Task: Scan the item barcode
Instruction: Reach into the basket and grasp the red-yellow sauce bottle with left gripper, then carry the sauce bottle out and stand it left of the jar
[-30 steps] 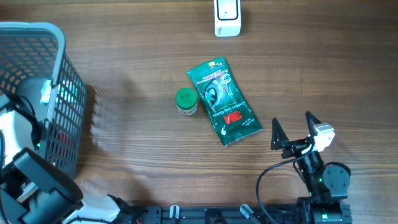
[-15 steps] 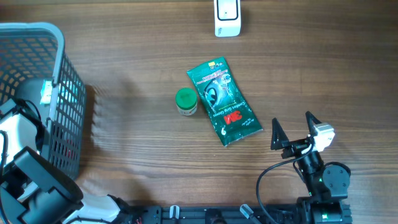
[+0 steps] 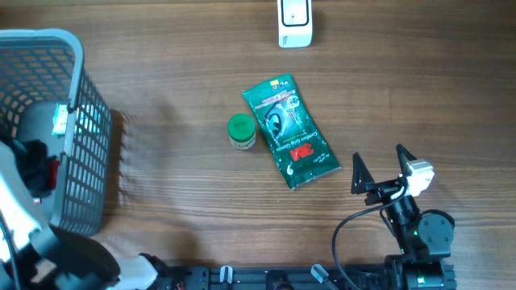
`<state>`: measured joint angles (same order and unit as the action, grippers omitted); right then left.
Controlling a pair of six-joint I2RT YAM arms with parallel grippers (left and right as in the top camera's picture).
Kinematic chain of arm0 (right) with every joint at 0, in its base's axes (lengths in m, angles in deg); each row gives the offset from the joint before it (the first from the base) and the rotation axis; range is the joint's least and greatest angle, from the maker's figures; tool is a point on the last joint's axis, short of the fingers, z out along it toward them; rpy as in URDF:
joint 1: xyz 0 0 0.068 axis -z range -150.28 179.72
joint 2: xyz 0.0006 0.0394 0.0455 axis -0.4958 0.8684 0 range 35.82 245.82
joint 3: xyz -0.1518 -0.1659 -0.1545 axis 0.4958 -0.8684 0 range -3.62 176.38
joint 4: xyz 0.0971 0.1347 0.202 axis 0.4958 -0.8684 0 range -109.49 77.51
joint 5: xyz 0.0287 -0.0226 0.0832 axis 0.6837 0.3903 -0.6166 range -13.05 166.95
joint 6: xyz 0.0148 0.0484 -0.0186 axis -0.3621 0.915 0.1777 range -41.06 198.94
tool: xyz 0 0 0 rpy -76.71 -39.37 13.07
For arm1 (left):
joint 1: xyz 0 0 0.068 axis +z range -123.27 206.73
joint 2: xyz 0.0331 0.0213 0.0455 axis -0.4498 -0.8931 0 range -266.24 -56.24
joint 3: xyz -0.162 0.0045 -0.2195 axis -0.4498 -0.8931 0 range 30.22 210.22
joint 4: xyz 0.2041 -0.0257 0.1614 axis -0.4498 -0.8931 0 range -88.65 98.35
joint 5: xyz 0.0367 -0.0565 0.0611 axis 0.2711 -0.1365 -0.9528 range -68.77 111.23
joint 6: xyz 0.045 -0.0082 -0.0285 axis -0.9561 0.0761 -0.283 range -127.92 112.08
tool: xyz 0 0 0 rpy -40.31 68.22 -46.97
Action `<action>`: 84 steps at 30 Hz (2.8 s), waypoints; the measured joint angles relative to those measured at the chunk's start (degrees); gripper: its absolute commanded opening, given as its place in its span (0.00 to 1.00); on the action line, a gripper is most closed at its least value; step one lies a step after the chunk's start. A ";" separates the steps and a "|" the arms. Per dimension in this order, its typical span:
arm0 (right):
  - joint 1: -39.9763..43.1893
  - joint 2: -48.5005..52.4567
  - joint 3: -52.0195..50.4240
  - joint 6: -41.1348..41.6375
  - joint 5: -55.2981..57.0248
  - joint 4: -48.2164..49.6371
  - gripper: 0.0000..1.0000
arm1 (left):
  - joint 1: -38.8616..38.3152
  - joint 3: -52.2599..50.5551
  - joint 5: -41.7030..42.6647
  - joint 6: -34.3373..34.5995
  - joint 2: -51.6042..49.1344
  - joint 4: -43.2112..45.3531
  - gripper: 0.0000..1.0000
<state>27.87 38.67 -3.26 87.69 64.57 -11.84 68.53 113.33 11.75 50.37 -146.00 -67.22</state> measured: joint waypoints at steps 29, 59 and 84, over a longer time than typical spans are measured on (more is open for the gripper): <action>0.00 0.00 0.00 0.02 0.00 0.00 1.00 | -46.69 12.02 3.96 -9.73 19.12 1.60 0.56; 0.00 0.00 0.00 0.02 0.00 0.00 1.00 | -65.72 -10.54 0.72 -14.36 -18.25 25.09 0.55; 0.00 0.00 0.00 0.02 0.00 0.00 1.00 | -71.87 11.63 -2.29 -17.16 -4.96 7.58 1.00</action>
<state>27.87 38.67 -3.26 87.71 64.57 -11.84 -3.33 124.96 9.46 33.21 -150.96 -59.63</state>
